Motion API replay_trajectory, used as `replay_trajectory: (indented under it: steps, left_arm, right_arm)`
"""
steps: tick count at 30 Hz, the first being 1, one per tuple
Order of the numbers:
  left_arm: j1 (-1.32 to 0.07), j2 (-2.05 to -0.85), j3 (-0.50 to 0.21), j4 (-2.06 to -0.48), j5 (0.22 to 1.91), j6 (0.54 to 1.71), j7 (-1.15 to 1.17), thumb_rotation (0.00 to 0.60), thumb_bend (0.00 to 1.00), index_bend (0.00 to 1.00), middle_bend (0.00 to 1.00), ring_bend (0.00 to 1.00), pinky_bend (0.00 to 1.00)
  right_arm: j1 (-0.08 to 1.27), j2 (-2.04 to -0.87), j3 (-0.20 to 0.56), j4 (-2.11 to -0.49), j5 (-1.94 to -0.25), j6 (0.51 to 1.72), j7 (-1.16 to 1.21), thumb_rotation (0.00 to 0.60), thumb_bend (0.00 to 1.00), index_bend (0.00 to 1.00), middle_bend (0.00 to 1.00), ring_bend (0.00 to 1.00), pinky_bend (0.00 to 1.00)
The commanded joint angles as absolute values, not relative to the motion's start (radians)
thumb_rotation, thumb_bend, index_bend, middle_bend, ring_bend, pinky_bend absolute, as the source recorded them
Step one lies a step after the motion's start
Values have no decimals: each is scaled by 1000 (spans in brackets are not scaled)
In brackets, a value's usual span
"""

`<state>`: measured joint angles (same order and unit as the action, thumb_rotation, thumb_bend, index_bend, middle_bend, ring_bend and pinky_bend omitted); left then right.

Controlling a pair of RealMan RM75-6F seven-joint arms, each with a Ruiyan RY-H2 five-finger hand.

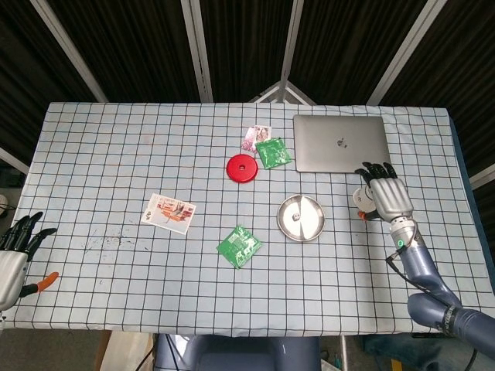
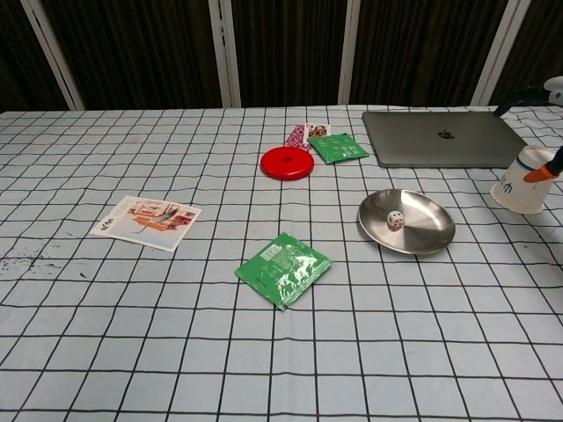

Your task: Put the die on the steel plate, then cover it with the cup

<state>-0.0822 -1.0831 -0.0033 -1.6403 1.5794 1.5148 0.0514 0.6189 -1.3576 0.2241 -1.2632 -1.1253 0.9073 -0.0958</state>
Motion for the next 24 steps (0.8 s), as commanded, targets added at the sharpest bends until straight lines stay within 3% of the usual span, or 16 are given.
replay_trajectory:
  steps: [1,11,24]
  left_arm:
    - [-83,-1084,-5,-1639,1578,1514,52,600,260,206,0,0,128]
    - [-88,-1096,-11,-1640,1560,1499,86,600,260,209,0,0,128]
    - [-92,-1110,-10,-1653,1548,1484,138,600,260,217,0,0,128]
  right_arm:
    - [634,-1368,229,-1238,-1125,892,-93,600,23,267,168,107,0]
    - [657,-1397,226,-1133,-1109,836,-73,600,21,282,296,131,0]
    - [640,-1414,206,-1026,-1130,803,11,600,22,295,330,140,0]
